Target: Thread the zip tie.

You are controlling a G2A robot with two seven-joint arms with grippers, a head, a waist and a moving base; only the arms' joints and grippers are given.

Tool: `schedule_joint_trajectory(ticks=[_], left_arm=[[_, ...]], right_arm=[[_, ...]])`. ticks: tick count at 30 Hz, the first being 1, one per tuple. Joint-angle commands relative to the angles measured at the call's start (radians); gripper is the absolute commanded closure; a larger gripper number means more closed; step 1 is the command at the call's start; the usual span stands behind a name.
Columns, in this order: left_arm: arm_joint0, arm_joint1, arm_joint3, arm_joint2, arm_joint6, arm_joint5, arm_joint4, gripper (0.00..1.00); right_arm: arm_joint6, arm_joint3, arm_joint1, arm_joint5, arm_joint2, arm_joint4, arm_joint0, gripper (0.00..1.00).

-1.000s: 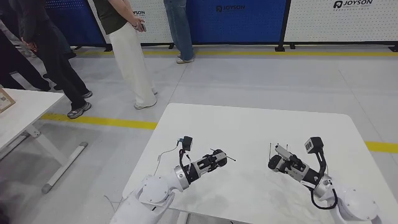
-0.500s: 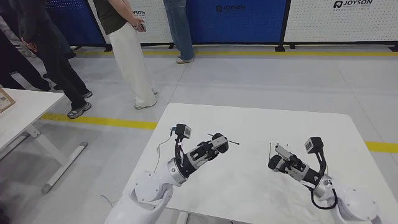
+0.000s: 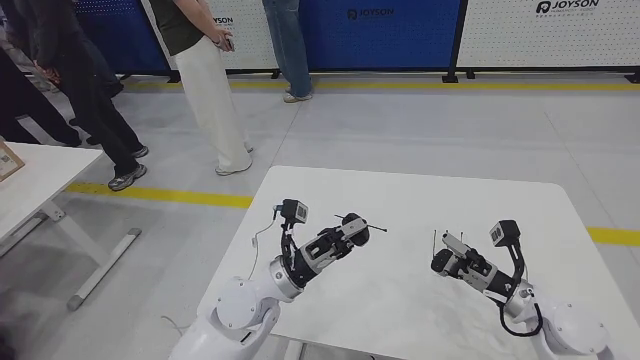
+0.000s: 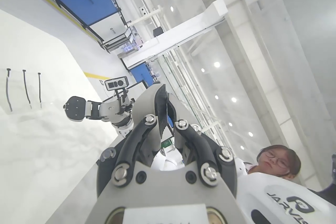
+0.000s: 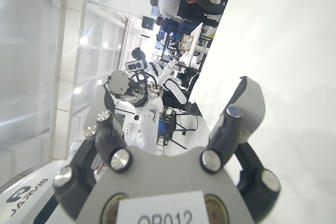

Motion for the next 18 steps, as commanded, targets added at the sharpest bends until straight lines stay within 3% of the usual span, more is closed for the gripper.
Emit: schedule_joint_trajectory(ticks=[1, 11, 13, 18], left_arm=[[-0.012, -0.002, 0.018, 0.017, 0.016, 0.015, 0.022, 1.0], [-0.07, -0.012, 0.238, 0.091, 0.076, 0.004, 0.114, 1.0], [-0.078, -0.012, 0.264, 0.097, 0.083, 0.009, 0.125, 1.0], [-0.078, -0.013, 0.268, 0.095, 0.09, 0.005, 0.116, 1.0]], right_arm=[[0.0, 0.0, 0.0, 0.0, 0.0, 0.0, 0.0, 0.0], [0.0, 0.0, 0.0, 0.0, 0.0, 0.0, 0.0, 0.0], [0.0, 0.0, 0.0, 0.0, 0.0, 0.0, 0.0, 0.0], [0.0, 0.0, 0.0, 0.0, 0.0, 0.0, 0.0, 0.0]])
